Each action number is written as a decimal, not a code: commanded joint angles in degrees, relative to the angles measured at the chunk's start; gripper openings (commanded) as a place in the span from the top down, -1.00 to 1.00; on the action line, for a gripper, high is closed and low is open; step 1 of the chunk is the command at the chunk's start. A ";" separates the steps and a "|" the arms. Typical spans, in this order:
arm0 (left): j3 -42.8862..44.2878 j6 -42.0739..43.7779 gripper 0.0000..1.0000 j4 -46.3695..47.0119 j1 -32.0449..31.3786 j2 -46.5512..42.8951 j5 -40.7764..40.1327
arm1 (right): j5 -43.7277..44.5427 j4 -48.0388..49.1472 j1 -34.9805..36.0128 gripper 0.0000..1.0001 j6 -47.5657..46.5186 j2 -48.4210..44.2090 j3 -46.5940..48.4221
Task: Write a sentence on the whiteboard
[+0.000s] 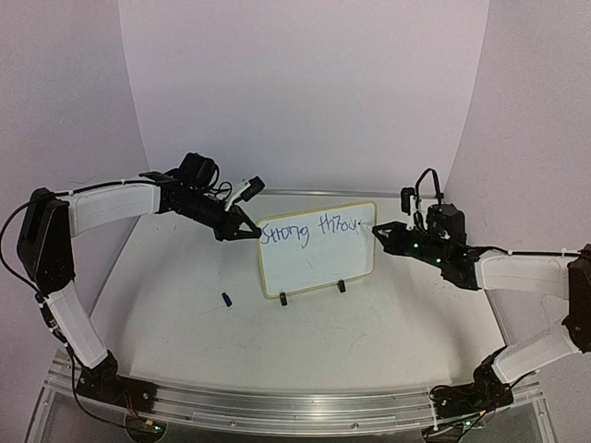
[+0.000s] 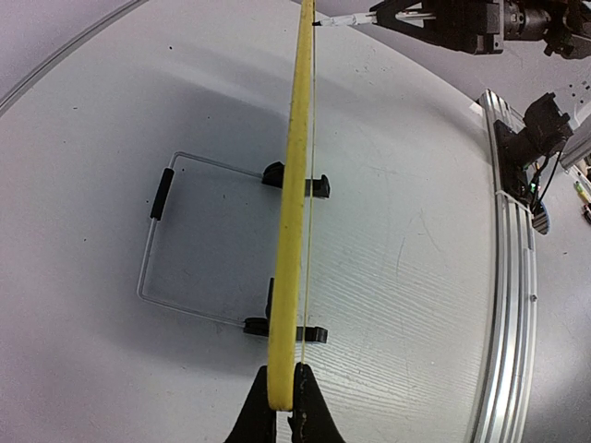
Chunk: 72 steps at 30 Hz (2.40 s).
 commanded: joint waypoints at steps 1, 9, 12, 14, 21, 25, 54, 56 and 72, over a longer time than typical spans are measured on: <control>0.09 2.81 1.00 -4.23 -0.68 0.84 -4.57 | 0.26 1.95 -0.35 1.00 -0.34 0.83 1.11; 0.17 2.78 1.00 -4.19 -0.71 1.03 -4.47 | 3.12 0.55 -0.36 1.00 0.17 0.13 0.41; 0.18 2.80 1.00 -4.21 -0.75 1.08 -4.48 | 4.41 -0.32 -0.37 1.00 0.17 -0.41 0.52; 0.18 2.80 1.00 -4.25 -0.73 1.10 -4.43 | 4.84 -0.67 -0.32 1.00 0.13 -0.83 0.78; 0.18 2.74 1.00 -4.21 -0.79 1.18 -4.29 | 5.06 -1.23 -0.35 1.00 -0.18 -1.93 1.75; 0.18 2.79 1.00 -4.22 -0.77 1.19 -4.29 | 4.33 -0.99 -0.35 1.00 -0.17 -2.46 2.41; 0.18 2.81 1.00 -4.28 -1.03 1.19 -4.53 | 4.73 -0.42 -0.33 1.00 2.68 1.23 -2.04; 0.20 2.83 1.00 -4.26 -1.03 1.22 -4.54 | 4.53 -0.42 -0.36 1.00 2.79 1.58 -2.12; 0.27 2.84 1.00 -4.31 -1.12 1.29 -4.57 | 0.44 -0.12 -0.31 1.00 3.79 1.48 -0.36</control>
